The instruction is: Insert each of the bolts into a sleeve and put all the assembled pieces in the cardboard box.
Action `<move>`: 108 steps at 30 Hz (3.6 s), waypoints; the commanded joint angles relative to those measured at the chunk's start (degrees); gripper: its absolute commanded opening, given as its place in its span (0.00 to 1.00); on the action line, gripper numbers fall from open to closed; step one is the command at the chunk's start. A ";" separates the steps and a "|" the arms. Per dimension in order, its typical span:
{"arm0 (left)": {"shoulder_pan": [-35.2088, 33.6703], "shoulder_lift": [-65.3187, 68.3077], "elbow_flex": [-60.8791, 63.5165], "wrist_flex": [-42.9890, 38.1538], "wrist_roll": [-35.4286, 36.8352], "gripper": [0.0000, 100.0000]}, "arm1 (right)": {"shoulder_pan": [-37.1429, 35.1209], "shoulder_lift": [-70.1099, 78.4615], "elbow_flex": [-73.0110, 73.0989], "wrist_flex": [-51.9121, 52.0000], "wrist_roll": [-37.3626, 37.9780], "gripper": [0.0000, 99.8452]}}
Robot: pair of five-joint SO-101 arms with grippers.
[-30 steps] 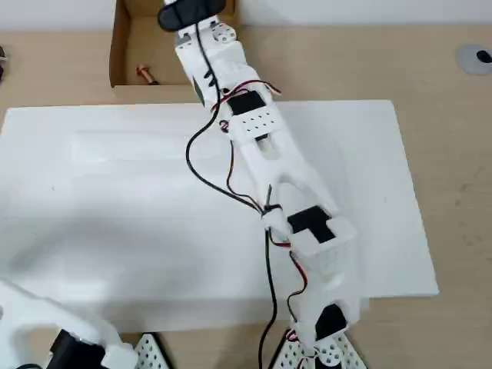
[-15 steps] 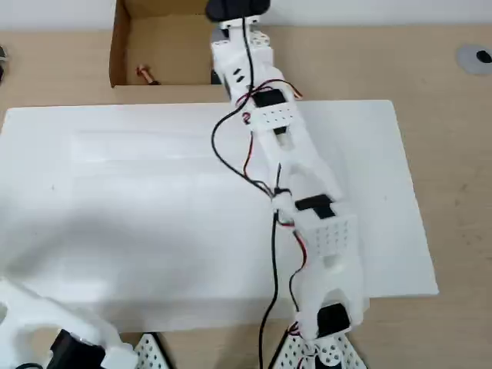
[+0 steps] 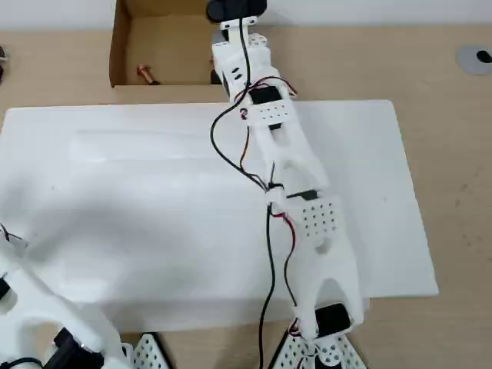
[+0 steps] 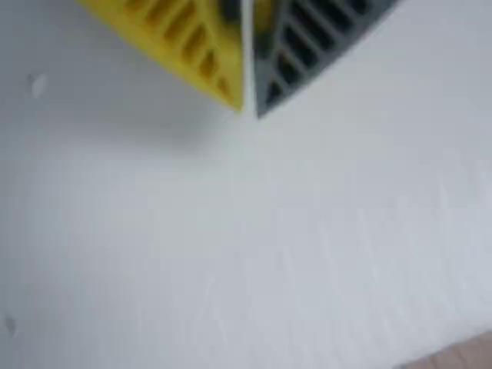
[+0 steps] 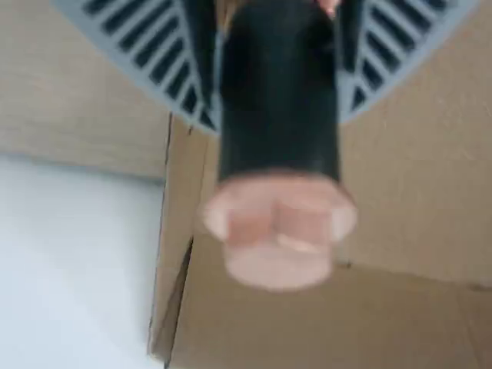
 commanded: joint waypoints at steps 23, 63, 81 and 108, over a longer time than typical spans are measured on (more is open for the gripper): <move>4.04 -0.66 -0.53 0.26 -0.09 0.01 | 0.75 14.02 -29.32 15.65 -0.44 0.18; 41.05 -0.75 -22.77 27.34 -15.21 0.01 | 3.12 -16.40 -53.23 69.01 -0.44 0.01; 60.04 -49.36 -4.66 28.66 -11.08 0.01 | 21.32 -38.99 -53.05 89.32 -4.84 0.01; 60.13 -56.57 7.30 23.82 -10.81 0.01 | 82.33 -13.32 -53.32 89.41 19.69 0.01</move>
